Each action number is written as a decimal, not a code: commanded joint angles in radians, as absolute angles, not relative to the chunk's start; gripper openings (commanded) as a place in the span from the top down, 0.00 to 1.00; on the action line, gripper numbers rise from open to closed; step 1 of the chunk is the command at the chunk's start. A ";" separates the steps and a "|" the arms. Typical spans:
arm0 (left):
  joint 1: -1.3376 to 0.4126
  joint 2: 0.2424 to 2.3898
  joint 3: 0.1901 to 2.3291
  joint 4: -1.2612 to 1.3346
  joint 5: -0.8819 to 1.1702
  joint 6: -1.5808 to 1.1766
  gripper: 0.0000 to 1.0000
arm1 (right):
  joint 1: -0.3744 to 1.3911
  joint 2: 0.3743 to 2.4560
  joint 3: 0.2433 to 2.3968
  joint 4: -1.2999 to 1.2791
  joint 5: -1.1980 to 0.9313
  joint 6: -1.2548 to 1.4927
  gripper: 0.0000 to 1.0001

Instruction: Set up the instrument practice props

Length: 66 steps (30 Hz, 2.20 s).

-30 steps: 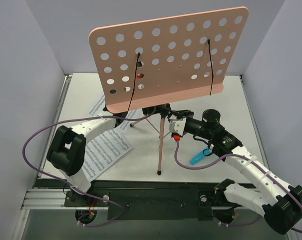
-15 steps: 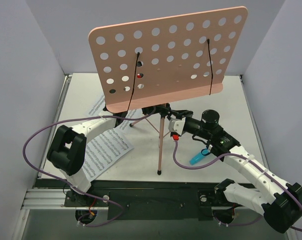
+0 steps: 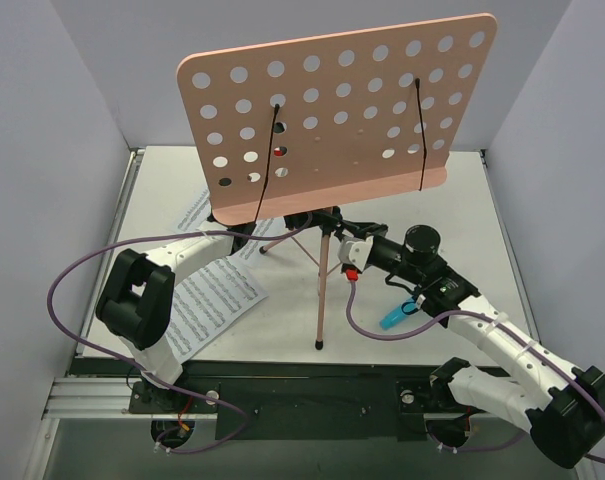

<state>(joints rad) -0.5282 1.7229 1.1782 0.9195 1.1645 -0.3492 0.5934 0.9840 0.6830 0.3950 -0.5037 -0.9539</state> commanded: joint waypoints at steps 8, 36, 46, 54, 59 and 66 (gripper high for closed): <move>-0.520 1.776 1.138 0.847 1.227 -0.356 1.00 | 0.611 1.034 0.551 0.674 -0.543 -0.344 1.00; -0.518 1.770 1.137 0.854 1.232 -0.367 1.00 | 0.715 1.168 0.409 1.276 -0.160 0.885 1.00; -0.517 1.763 1.135 0.857 1.230 -0.370 1.00 | 0.773 0.927 0.506 0.763 -0.227 0.536 0.83; -0.518 1.769 1.132 0.876 1.230 -0.385 1.00 | 0.773 0.677 0.584 0.326 -0.228 -0.148 0.53; -0.518 1.775 1.131 0.913 1.233 -0.419 1.00 | 0.772 0.689 0.615 0.291 -0.273 -0.472 0.46; -0.518 1.778 1.132 0.913 1.238 -0.422 1.00 | 0.758 0.837 0.695 0.348 -0.305 -0.626 0.45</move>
